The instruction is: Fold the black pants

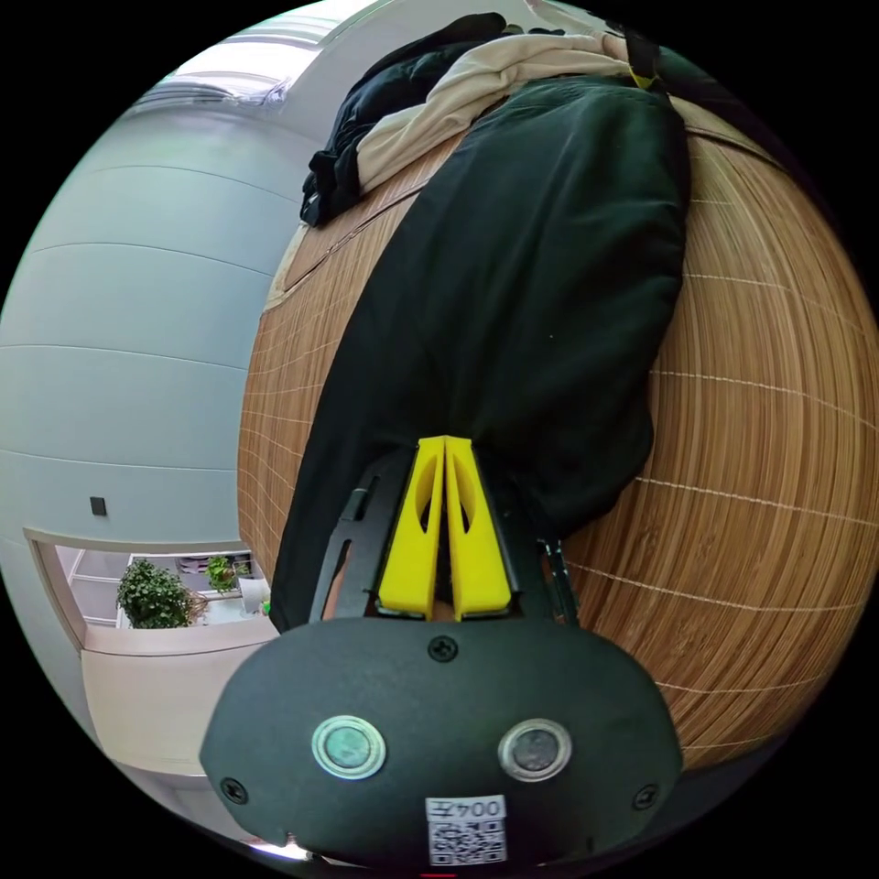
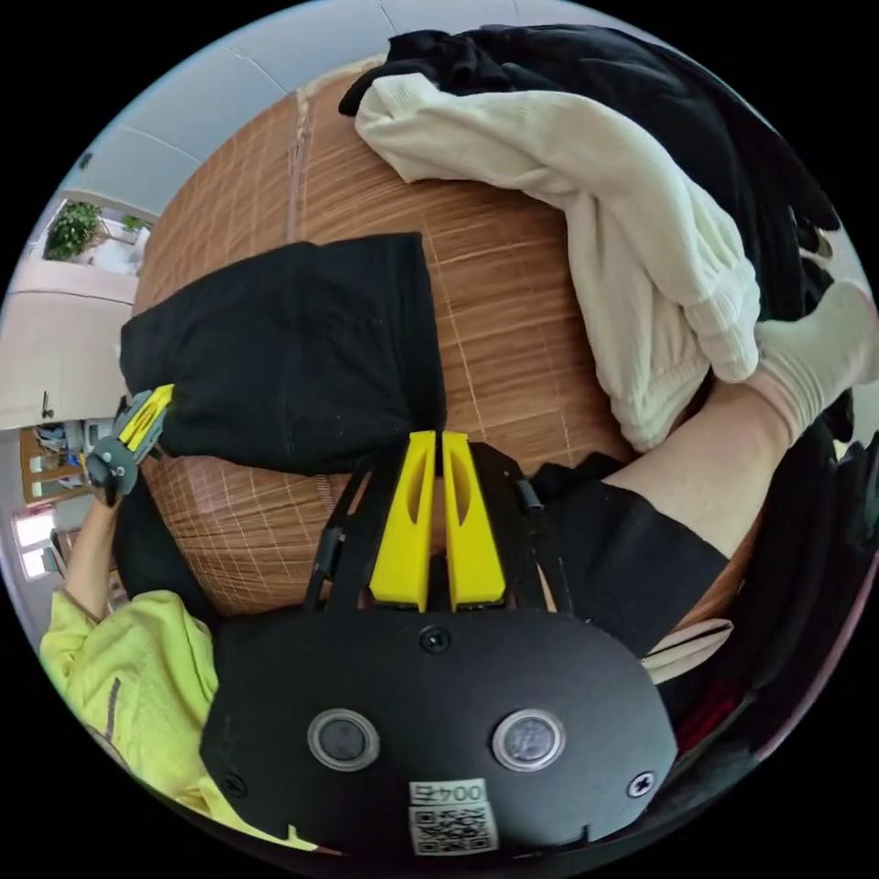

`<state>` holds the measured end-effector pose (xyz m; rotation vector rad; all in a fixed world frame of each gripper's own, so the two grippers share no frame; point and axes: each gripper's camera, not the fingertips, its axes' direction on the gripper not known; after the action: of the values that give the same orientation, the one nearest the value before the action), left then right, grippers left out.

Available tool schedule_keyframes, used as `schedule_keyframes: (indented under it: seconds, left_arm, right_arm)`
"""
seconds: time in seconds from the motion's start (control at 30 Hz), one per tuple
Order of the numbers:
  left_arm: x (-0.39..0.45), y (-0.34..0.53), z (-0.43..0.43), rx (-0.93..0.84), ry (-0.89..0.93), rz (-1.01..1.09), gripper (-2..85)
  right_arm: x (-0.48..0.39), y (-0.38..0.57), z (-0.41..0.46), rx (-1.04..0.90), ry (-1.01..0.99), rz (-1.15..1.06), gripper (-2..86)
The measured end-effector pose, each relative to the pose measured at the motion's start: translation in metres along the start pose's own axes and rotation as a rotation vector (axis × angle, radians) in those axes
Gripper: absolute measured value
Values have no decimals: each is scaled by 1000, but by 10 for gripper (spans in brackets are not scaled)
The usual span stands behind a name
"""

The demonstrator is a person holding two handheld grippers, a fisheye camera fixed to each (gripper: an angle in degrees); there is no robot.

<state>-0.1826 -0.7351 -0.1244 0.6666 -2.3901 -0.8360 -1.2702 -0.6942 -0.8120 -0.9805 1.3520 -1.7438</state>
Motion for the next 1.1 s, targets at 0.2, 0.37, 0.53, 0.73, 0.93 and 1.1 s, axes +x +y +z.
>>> schedule_keyframes:
  seconds: [0.2, 0.37, 0.53, 0.73, 0.93, 1.1]
  left_arm:
    - [-15, 15, -3, 15, 54, -49, 4]
    - [-35, 51, -34, 97, 40, -198, 6]
    - [-12, 104, -59, 127, -1, -176, 9]
    - [28, 150, -57, 79, -79, -61, 8]
    - [32, 166, -28, 3, 9, -69, 4]
    - [22, 172, -21, 16, 36, -132, 6]
  right_arm:
    - [-70, 13, -36, 30, 220, -35, 63]
    - [-152, 77, -105, 410, 331, -115, 80]
    - [-255, 115, -114, 523, 124, -410, 53]
    - [-382, 118, -99, 499, 177, -615, 46]
    - [-423, 94, -57, 360, 364, -575, 35]
    - [-436, 119, -119, 450, 242, -520, 33]
